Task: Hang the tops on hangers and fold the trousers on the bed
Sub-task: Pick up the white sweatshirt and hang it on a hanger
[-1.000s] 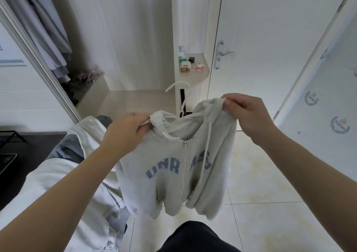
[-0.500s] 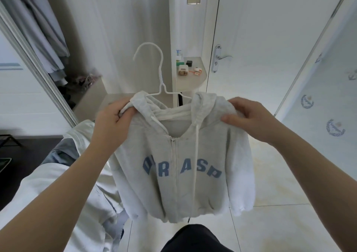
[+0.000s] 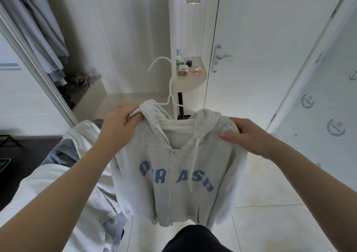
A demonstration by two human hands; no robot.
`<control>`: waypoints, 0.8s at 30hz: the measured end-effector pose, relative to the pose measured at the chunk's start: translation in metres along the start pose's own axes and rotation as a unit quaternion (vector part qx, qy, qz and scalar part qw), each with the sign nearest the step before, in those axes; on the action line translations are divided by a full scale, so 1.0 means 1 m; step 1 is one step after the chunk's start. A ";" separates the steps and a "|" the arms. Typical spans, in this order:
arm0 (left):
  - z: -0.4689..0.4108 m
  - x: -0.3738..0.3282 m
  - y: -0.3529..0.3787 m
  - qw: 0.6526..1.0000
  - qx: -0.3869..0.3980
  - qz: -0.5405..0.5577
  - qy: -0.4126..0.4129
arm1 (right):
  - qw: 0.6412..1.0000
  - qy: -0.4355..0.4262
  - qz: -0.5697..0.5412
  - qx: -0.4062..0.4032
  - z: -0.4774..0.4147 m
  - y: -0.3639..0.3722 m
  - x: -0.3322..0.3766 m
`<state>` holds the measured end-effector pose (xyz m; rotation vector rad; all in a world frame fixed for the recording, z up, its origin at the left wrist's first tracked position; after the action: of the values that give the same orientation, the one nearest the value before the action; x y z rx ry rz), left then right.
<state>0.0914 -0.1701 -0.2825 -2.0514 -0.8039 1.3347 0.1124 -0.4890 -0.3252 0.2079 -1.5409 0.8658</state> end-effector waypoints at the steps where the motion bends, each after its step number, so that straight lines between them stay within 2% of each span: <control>1: -0.002 0.000 0.004 1.000 0.017 -0.009 0.002 | 1.000 -0.013 0.023 -0.003 -0.002 0.004 0.006; 3: -0.004 -0.001 0.007 0.998 0.040 -0.035 0.017 | 0.997 -0.044 0.046 -0.033 -0.005 0.002 0.016; 6: -0.007 -0.003 -0.006 0.997 0.029 -0.060 0.042 | 0.994 -0.070 0.019 -0.078 -0.010 -0.011 0.023; 8: -0.010 0.005 -0.016 0.997 0.029 -0.065 0.020 | 0.993 -0.073 0.018 -0.088 -0.016 -0.016 0.026; 12: -0.018 0.017 -0.036 0.996 0.021 -0.082 -0.001 | 0.986 -0.070 0.100 -0.115 -0.037 -0.025 0.045; 15: -0.030 0.008 -0.035 0.989 0.045 -0.130 0.049 | 0.961 -0.129 0.177 -0.169 -0.056 -0.029 0.095; 17: -0.044 0.007 -0.038 0.987 0.048 -0.145 0.051 | 0.947 -0.177 0.194 -0.185 -0.074 -0.023 0.132; 20: -0.067 0.012 -0.067 0.993 -0.017 -0.090 0.077 | 0.957 -0.146 0.233 -0.088 -0.117 -0.011 0.158; 24: -0.100 0.041 -0.124 0.991 -0.108 -0.017 0.082 | 0.967 -0.101 0.202 -0.115 -0.146 -0.057 0.169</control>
<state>0.1753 -0.0703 -0.1822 -2.2694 -0.9382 1.0841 0.2284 -0.3782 -0.1597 -0.2011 -1.8976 0.9930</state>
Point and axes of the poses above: each hand's wrist, its own z-axis away from the middle knuckle, its own y-axis out of the palm, x = y × z, the point moved 9 cm from there along -z, towards the middle knuckle, and after that the axes turned 11 degrees about x, right-handed, at the moved point
